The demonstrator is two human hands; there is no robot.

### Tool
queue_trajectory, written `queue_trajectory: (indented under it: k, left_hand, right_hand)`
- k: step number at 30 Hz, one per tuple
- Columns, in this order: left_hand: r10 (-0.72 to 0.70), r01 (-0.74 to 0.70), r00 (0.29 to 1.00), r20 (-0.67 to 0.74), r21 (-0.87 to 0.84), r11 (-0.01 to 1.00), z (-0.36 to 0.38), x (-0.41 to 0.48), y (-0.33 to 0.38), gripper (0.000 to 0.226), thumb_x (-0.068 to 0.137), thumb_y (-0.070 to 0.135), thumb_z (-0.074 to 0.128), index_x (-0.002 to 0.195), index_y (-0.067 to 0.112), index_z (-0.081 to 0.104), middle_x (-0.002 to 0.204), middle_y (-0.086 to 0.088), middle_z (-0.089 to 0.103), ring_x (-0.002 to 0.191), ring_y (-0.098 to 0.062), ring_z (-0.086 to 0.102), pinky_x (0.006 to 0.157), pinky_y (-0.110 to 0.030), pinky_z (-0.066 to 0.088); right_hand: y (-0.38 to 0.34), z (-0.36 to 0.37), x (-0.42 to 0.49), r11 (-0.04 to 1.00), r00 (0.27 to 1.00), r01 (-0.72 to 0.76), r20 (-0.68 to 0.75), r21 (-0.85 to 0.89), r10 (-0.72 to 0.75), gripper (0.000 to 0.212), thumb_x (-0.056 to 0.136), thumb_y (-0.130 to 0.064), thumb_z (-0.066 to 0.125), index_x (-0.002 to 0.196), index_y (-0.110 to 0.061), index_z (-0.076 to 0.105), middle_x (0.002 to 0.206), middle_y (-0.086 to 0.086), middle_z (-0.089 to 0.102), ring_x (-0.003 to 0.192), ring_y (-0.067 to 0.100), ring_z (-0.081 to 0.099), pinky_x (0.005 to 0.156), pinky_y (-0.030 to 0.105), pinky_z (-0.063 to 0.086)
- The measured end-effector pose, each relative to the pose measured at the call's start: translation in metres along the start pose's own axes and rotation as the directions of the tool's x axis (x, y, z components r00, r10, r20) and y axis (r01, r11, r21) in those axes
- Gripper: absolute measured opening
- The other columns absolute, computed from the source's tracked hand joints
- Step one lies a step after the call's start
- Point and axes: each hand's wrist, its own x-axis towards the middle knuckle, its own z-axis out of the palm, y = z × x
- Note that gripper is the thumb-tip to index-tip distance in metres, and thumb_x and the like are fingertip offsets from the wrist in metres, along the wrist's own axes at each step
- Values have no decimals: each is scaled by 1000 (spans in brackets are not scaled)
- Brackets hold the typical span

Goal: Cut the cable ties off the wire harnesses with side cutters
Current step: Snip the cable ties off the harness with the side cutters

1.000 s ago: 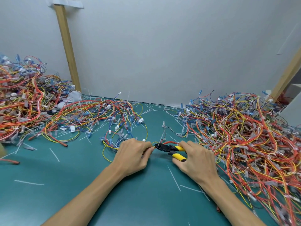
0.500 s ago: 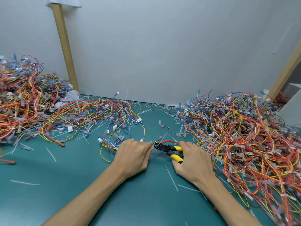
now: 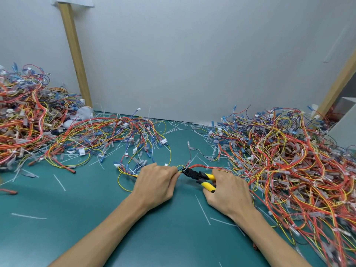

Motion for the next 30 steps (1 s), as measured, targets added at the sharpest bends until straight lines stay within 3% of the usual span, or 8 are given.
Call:
queue_trajectory:
  k: [10,13,15,19,25,30]
  left_hand:
    - [-15,16,999,-38,25,1000,-1,0,-1,27,88,30,54,64,19,57,54,4,59,43,-27,45,50,-25,26]
    - [-32,29,997,-77,-29,999,1,0,-2,26,90,29,54,66,18,56,56,5,58,45,-27,42,52,-28,34]
    - [-54,46,993,-105,-75,996,2,-1,-3,26,93,30,52,70,19,57,60,6,59,49,-26,40,57,-32,38]
    - [-53,34,985,-167,-118,992,3,0,-5,27,98,33,46,80,20,62,69,8,59,59,-21,43,71,-29,31]
    - [-84,61,980,-180,-131,990,-1,3,-4,22,97,37,51,104,26,68,87,13,64,87,-20,55,78,-37,39]
    - [-73,49,990,-120,-195,980,-3,2,-4,17,97,32,52,96,20,64,86,10,64,82,-20,58,79,-33,39]
  right_hand:
    - [1,1,0,999,1000,-7,23,40,7,36,78,-61,45,75,-26,38,69,-8,50,65,26,48,54,33,30]
    - [2,1,0,996,1000,-15,10,87,14,36,77,-60,45,71,-26,37,69,-6,58,65,26,53,54,32,32]
    - [1,1,0,993,1000,-15,-7,121,16,37,75,-60,41,68,-25,34,64,-6,53,61,26,47,52,32,31]
    - [2,2,1,981,999,-8,-35,195,16,36,71,-57,43,63,-24,32,55,-7,43,56,25,42,49,32,28]
    - [4,4,2,967,997,-14,-68,253,33,34,70,-55,45,62,-25,30,53,-6,44,54,24,45,49,33,37]
    - [5,4,2,976,998,-5,-65,218,19,36,70,-56,46,63,-24,31,53,-7,42,55,24,45,49,32,35]
